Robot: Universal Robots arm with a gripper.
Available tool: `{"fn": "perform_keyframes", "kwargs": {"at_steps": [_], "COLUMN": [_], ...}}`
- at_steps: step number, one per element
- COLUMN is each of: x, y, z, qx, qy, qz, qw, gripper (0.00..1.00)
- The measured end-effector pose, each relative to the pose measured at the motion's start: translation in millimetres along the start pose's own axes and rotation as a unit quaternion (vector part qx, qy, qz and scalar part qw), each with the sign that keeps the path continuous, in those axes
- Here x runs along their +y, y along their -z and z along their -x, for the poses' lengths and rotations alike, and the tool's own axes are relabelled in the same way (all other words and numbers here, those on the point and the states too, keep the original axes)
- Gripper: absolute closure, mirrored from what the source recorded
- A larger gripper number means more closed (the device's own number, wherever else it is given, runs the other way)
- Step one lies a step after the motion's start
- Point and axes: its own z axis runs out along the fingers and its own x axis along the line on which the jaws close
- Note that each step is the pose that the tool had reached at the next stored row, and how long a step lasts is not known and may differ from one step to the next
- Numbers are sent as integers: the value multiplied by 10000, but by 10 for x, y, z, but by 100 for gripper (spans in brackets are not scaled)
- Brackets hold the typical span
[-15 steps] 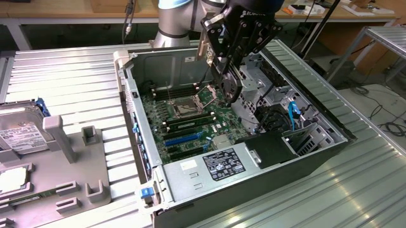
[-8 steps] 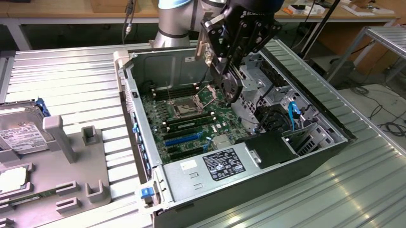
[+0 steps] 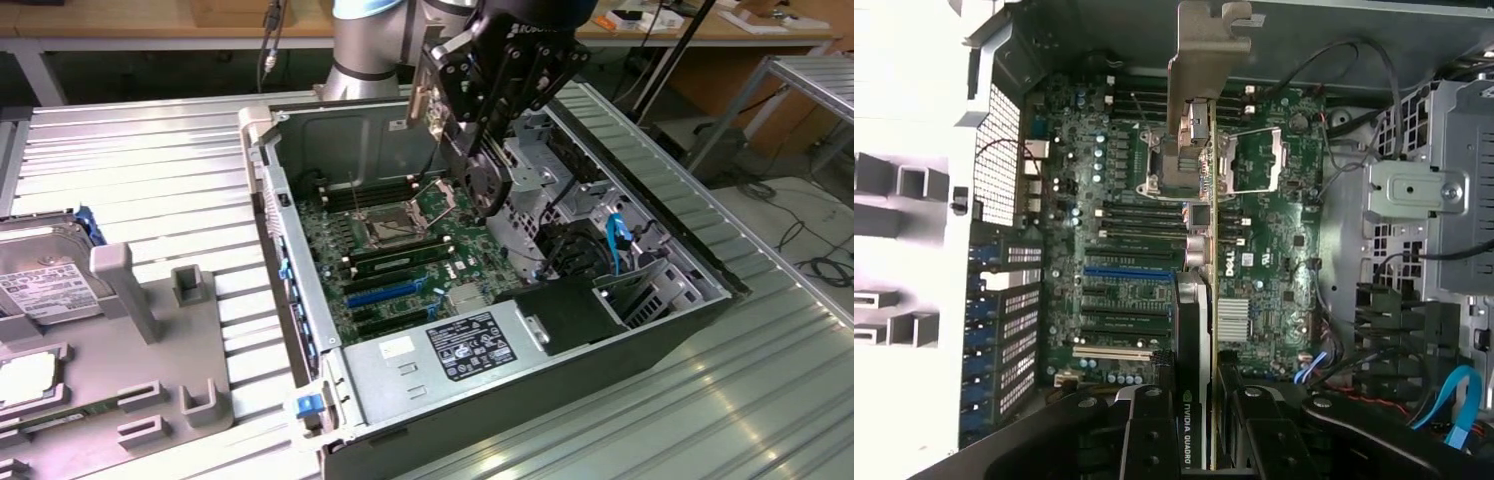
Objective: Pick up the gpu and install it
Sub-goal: 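Insert the gpu into the slot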
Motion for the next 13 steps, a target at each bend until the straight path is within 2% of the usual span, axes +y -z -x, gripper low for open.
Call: {"fn": "perform_keyframes", "kwargs": {"at_steps": [13], "x": [0], "y": [-1], "z": [0], "qx": [23], "qy": [264], "qz": [5], "qw": [9996], "gripper": [73]}}
